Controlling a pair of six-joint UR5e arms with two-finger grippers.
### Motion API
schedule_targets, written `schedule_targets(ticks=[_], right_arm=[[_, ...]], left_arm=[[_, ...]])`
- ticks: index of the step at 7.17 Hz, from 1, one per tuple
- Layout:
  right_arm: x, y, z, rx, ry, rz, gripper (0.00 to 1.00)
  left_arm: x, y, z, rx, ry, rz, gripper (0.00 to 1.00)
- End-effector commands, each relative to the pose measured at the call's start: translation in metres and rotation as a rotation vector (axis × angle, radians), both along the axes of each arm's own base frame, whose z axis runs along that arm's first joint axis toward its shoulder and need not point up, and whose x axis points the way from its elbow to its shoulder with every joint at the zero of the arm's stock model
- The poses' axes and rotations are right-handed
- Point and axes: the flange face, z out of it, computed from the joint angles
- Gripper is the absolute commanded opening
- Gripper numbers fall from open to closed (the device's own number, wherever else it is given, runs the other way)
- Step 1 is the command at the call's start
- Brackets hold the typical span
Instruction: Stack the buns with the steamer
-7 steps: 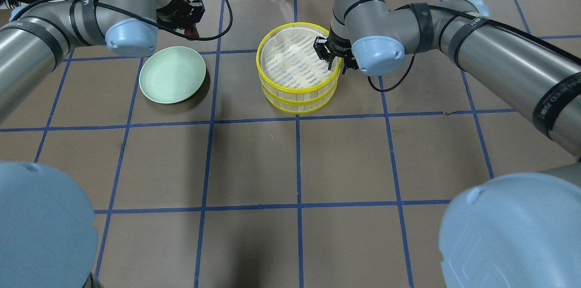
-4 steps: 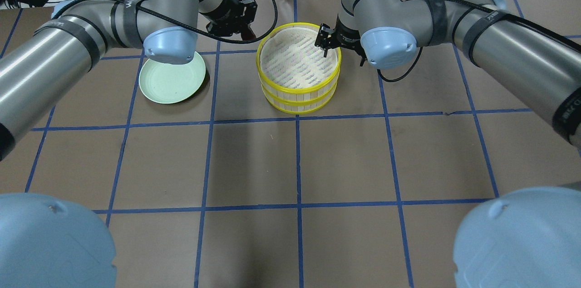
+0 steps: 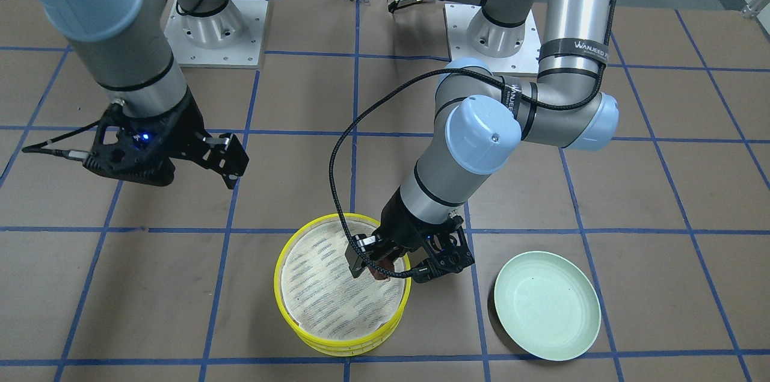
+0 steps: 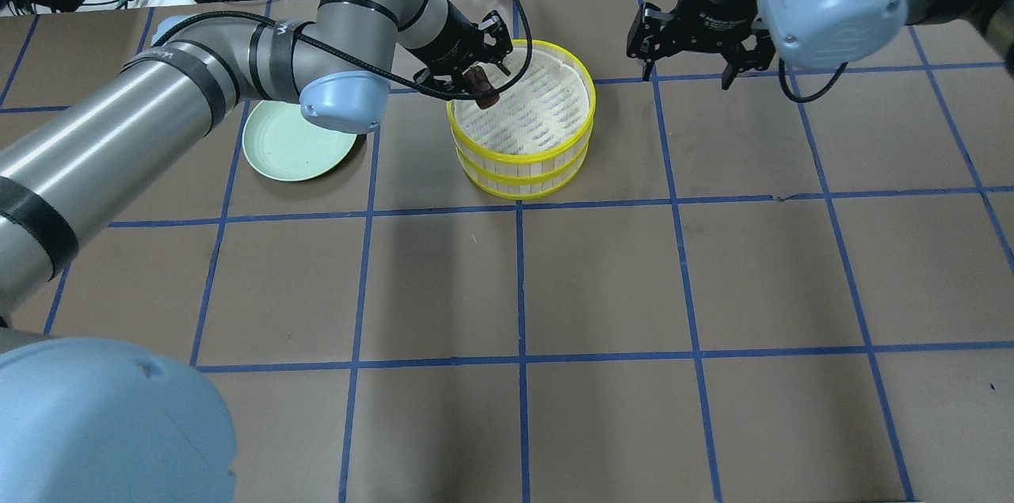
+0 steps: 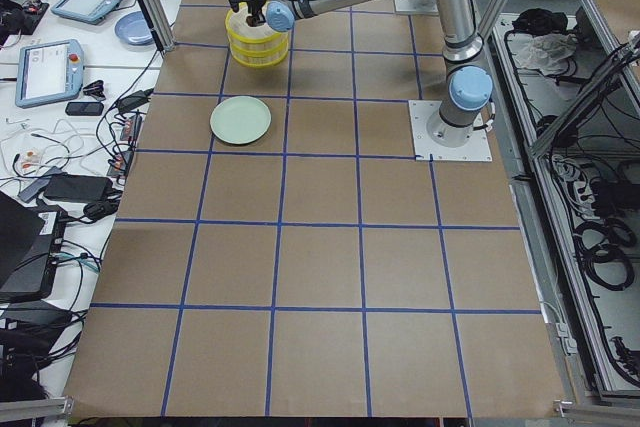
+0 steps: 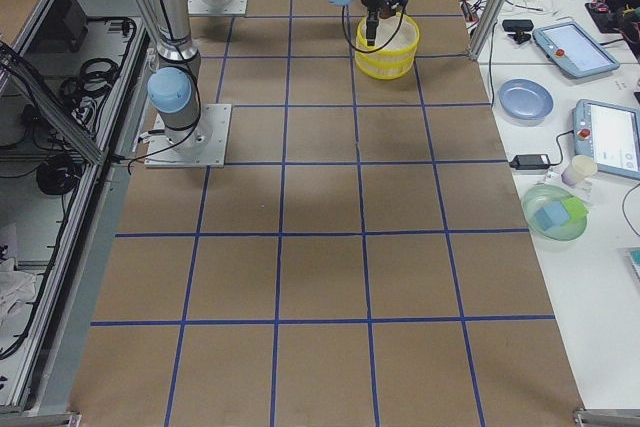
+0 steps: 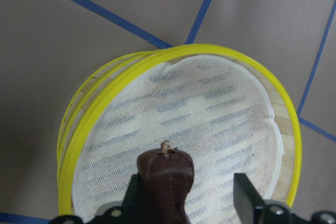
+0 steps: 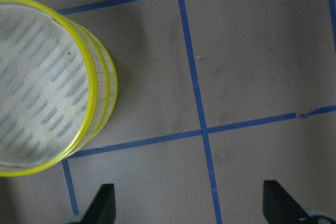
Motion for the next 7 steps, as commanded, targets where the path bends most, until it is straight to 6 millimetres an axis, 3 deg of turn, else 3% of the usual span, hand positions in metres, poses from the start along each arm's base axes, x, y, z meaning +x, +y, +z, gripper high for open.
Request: schedule_targets(ticks=[1, 2, 3, 4, 5, 7], right_arm=[[-0.004, 0.023, 0.027, -0.002, 0.016, 0.068, 1.0], [-0.003, 0.024, 0.029, -0.01, 0.012, 0.073, 1.0], [0.002, 0.03, 0.033, -0.013, 0.026, 0.09, 1.0], [0.002, 0.035, 0.052, -0.062, 0.023, 0.091, 1.0], [0.001, 0.041, 0.058, -0.062, 0.029, 0.089, 1.0], [0.0, 0.04, 0.057, -0.067, 0.032, 0.089, 1.0]], left_arm=[[-0.001, 0.0, 0.001, -0.005, 0.002, -0.022, 1.0], [-0.003, 0.0, 0.003, -0.007, -0.001, -0.033, 1.0], [0.0, 0.006, 0.019, -0.021, -0.045, -0.141, 1.0], [0.02, 0.005, 0.037, -0.052, -0.197, -0.246, 1.0], [0.046, 0.004, 0.056, -0.061, -0.328, -0.318, 1.0], [0.126, 0.003, 0.092, -0.04, -0.343, -0.277, 1.0]])
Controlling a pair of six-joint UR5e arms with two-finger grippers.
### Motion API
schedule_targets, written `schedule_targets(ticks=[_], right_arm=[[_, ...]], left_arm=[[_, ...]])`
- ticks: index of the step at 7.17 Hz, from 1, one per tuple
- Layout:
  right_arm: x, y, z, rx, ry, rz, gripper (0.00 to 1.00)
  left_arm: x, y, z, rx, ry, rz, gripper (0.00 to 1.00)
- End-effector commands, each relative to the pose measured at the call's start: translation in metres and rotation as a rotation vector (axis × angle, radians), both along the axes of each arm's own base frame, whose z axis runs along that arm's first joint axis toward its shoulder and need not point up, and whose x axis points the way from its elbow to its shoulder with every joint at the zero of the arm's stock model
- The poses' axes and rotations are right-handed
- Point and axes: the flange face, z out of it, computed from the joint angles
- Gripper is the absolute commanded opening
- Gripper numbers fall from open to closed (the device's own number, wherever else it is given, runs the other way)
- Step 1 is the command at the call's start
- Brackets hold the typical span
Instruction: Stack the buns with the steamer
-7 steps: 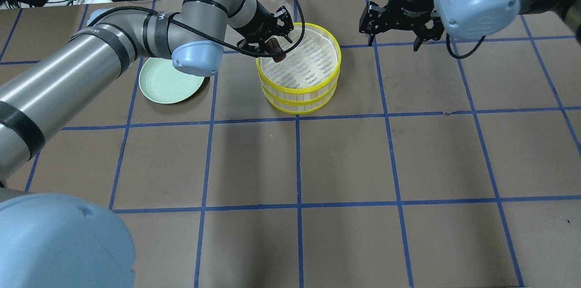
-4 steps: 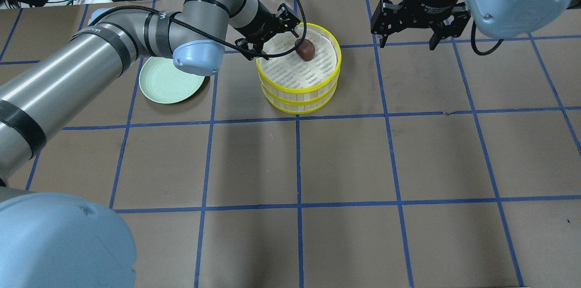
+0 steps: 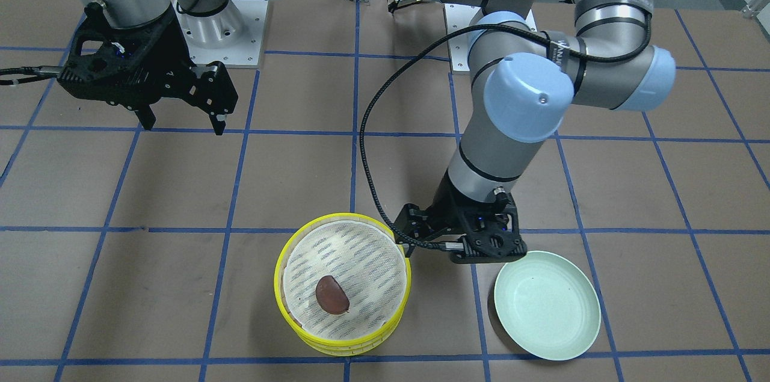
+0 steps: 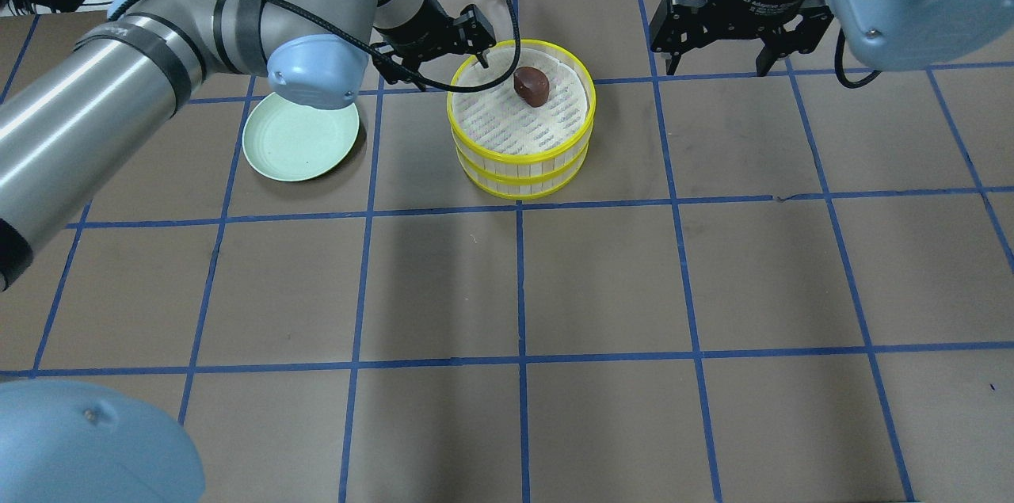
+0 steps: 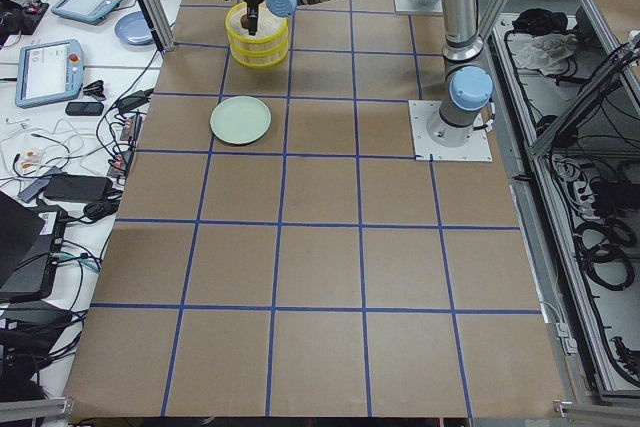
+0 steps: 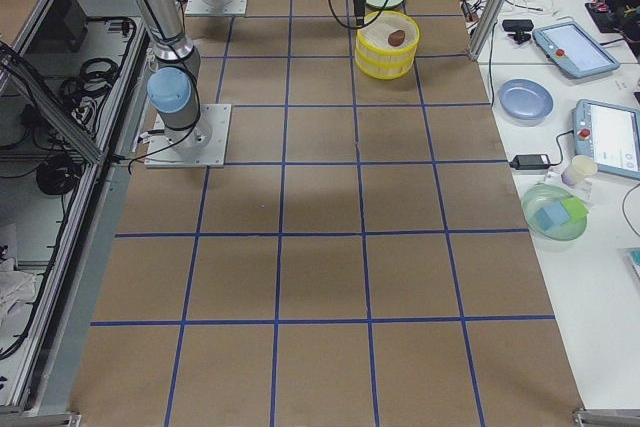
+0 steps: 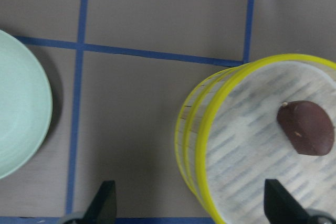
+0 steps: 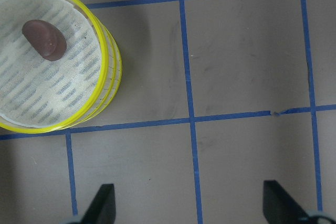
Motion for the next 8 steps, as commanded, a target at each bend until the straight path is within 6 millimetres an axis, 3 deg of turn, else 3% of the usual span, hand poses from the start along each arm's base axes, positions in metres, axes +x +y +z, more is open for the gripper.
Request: schedule_targets(ticks=[1, 3, 5, 8], right_arm=[[-0.004, 0.002, -0.001, 0.008, 0.046, -0.003, 1.0], [-0.007, -0.001, -0.006, 0.016, 0.053, -0.006, 1.0], [-0.003, -0.001, -0.01, 0.026, 0.035, 0.0, 1.0], [-0.002, 0.001, -0.007, 0.024, 0.052, 0.112, 1.0]], left_arm=[[0.064, 0.012, 0.046, -0.006, -0.044, 0.03, 1.0], [0.092, 0.048, 0.085, 0.055, -0.178, -0.011, 1.0], [0.092, 0.078, 0.117, 0.058, -0.18, -0.011, 1.0], [0.094, 0.089, 0.126, 0.046, -0.182, -0.011, 1.0]])
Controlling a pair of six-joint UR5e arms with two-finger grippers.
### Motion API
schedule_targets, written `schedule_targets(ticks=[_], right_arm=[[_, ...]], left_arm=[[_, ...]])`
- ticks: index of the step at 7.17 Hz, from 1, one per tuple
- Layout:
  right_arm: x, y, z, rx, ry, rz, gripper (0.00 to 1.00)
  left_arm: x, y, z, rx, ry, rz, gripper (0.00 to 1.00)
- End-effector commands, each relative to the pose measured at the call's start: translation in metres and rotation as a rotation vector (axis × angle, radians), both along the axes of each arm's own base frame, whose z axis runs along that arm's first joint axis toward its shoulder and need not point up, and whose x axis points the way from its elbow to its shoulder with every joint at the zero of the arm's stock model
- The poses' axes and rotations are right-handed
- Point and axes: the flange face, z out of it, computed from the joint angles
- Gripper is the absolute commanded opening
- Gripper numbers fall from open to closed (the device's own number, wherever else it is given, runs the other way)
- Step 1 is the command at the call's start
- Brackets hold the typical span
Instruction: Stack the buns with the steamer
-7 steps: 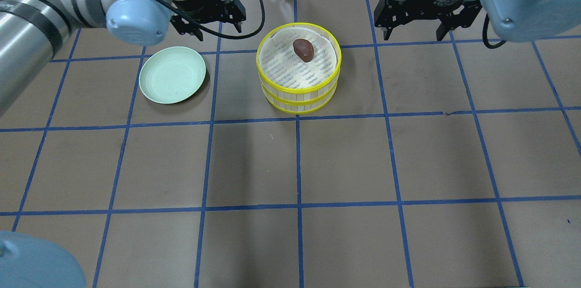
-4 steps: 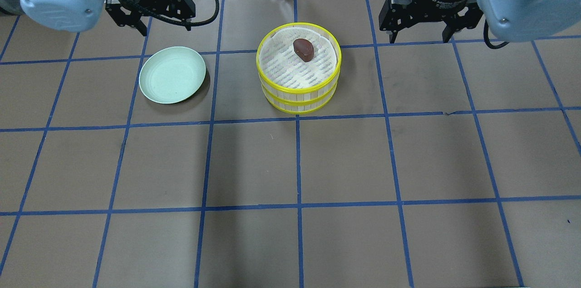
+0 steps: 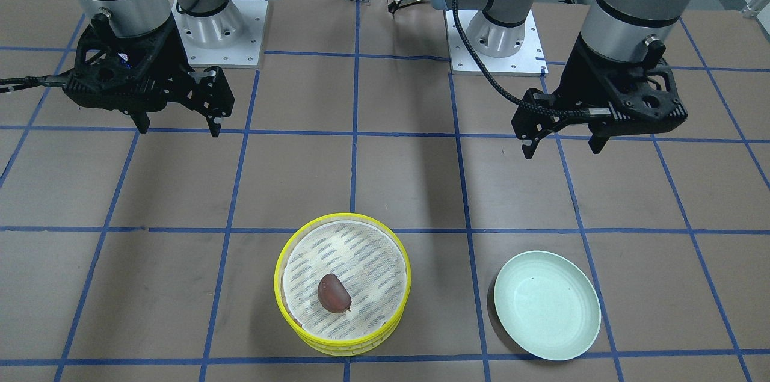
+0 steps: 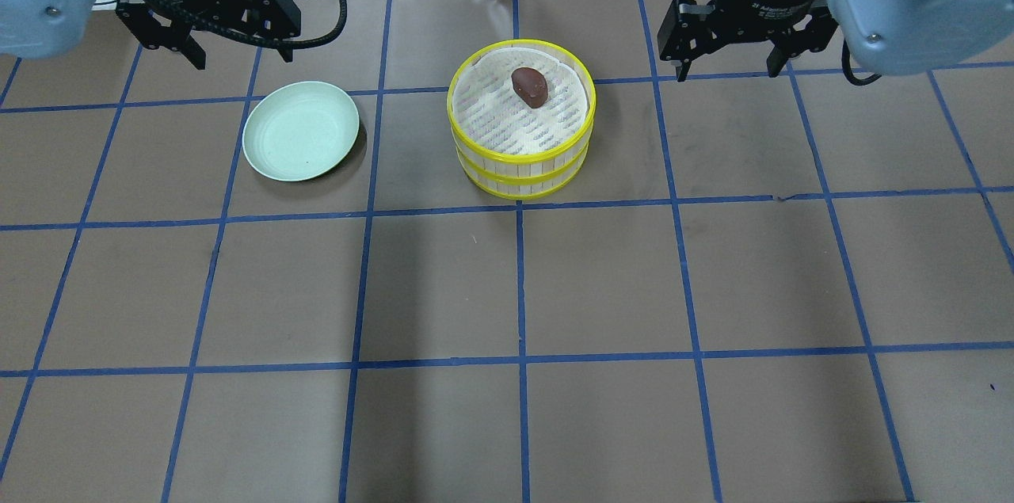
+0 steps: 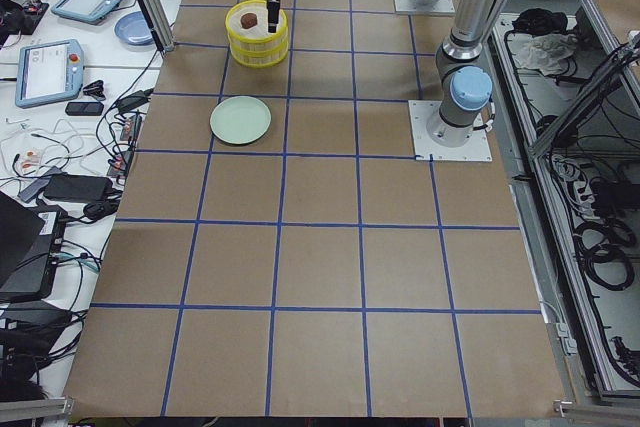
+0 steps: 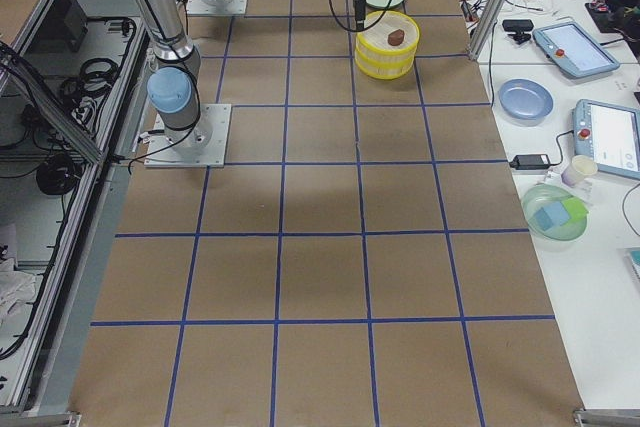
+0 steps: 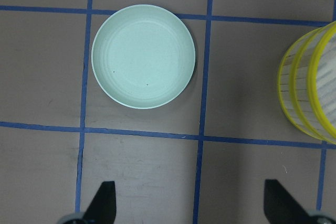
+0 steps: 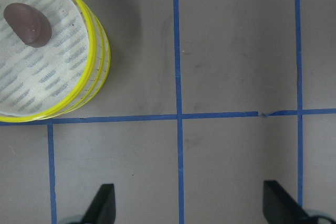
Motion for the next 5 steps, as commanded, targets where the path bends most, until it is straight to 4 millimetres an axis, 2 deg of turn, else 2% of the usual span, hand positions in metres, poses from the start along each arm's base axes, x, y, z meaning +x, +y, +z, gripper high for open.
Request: schedule_targets(ticks=[1, 5], right_arm=[[0.0001, 0.0029, 0.0021, 0.005, 0.002, 0.04, 1.0], [0.0011, 0.0024, 0.0002, 0.012, 0.001, 0.042, 1.0]], left_arm=[[0.0009, 0.0032, 0.0027, -0.003, 0.001, -0.001, 1.0], [0.005, 0.0018, 0.0011, 0.0, 0.01, 0.007, 1.0]])
